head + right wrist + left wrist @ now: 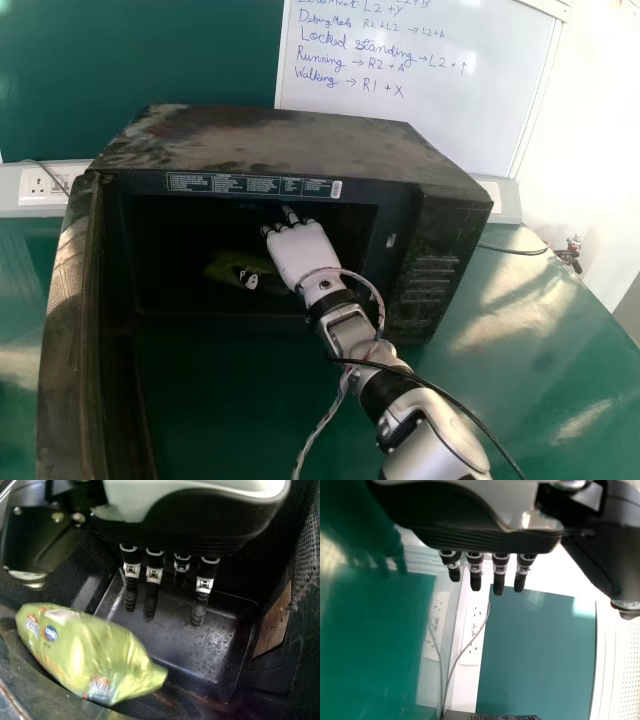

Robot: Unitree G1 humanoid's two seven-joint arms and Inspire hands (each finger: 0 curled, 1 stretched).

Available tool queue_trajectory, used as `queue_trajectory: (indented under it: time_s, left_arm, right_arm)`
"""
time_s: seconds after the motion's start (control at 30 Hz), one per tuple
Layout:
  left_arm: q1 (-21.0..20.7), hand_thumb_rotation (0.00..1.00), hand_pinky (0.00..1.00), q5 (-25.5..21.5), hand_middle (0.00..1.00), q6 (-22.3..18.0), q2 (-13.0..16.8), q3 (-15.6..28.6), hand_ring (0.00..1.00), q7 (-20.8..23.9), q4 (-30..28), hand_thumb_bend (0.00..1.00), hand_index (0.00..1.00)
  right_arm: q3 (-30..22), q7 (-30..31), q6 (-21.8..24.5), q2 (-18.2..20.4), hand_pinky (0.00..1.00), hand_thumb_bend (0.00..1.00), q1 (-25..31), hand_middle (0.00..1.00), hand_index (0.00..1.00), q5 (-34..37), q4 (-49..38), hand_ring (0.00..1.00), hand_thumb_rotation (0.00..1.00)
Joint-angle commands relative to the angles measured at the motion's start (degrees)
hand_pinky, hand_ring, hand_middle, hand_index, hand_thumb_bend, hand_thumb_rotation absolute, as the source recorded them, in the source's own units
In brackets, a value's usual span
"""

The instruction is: Put biscuit inside oven

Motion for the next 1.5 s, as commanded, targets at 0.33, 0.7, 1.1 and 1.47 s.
queue_trajectory:
  time_s: [0.33,0.7,1.1,1.47]
  left_arm:
    - [0.1,0.82,0.00,0.5,0.77,-0.2,-0.7,-0.6,0.68,-0.6,2.5,0.22,0.93]
    - [0.0,0.82,0.00,0.9,0.76,-1.0,-0.6,-0.9,0.67,-0.7,2.7,0.20,0.92]
    - [-0.3,0.86,0.00,1.4,0.75,-1.0,-0.7,-0.9,0.67,0.0,2.4,0.18,0.92]
    - [-0.2,0.82,0.00,1.0,0.75,0.3,-1.0,-0.9,0.66,0.4,1.4,0.20,0.92]
  right_arm:
    - [0.5,1.9,1.8,0.0,0.74,0.92,-0.4,0.84,0.83,0.6,-0.7,0.80,0.81]
    - [-0.2,4.9,2.4,-1.1,0.76,0.96,0.8,0.84,0.84,1.4,-2.9,0.80,0.88]
    - [-1.2,7.4,3.1,-4.6,0.76,0.99,5.6,0.83,0.83,2.7,-11.0,0.79,0.88]
    - [-3.6,14.4,3.4,-11.8,0.77,0.96,15.8,0.85,0.89,3.1,-31.6,0.83,0.91]
